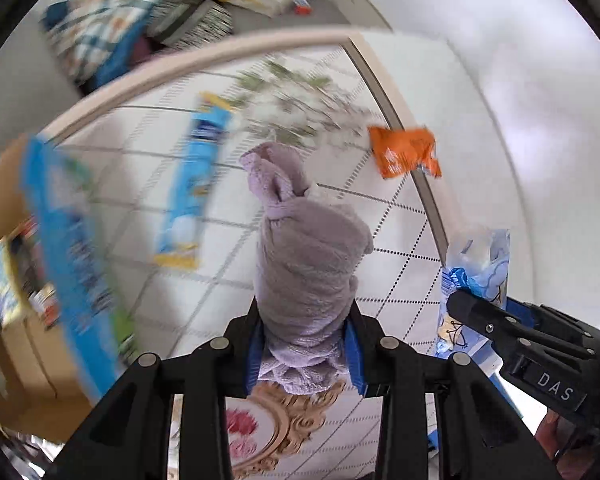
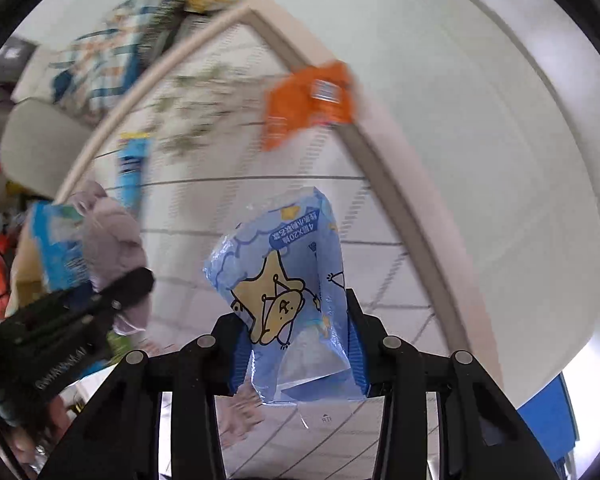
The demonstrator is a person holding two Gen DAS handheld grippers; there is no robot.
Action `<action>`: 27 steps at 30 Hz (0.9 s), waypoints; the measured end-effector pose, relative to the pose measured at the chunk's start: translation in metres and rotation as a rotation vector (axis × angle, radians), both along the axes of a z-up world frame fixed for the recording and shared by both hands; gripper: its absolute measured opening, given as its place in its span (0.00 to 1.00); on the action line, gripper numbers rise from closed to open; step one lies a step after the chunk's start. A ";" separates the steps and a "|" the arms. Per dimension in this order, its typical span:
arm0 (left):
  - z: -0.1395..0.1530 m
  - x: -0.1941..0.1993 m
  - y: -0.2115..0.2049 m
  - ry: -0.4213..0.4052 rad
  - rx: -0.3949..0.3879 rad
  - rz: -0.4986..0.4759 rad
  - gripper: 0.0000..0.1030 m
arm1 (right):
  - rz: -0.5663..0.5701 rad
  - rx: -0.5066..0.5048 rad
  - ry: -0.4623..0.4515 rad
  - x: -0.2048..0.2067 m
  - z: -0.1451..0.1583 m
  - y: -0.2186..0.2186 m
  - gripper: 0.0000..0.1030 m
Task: Organize soft objects
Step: 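Carry the cloth and tissue pack into the box and open both tools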
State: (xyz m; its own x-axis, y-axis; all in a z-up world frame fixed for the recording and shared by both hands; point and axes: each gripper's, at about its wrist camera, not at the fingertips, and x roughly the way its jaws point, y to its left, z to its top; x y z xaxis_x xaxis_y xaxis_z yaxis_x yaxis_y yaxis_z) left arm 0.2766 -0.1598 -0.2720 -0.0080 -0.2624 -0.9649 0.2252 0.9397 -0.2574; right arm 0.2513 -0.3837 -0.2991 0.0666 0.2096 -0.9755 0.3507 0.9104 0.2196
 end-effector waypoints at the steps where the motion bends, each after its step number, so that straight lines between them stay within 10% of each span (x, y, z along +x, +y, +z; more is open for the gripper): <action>1: 0.010 0.007 0.013 -0.008 -0.009 0.018 0.31 | 0.019 0.006 -0.021 -0.001 0.012 0.013 0.42; 11: 0.095 -0.019 0.196 -0.122 0.016 0.225 0.31 | 0.226 0.126 -0.161 -0.005 0.105 0.196 0.42; 27: -0.009 -0.010 0.383 0.175 0.119 0.379 0.31 | 0.441 0.163 0.007 0.033 0.032 0.442 0.42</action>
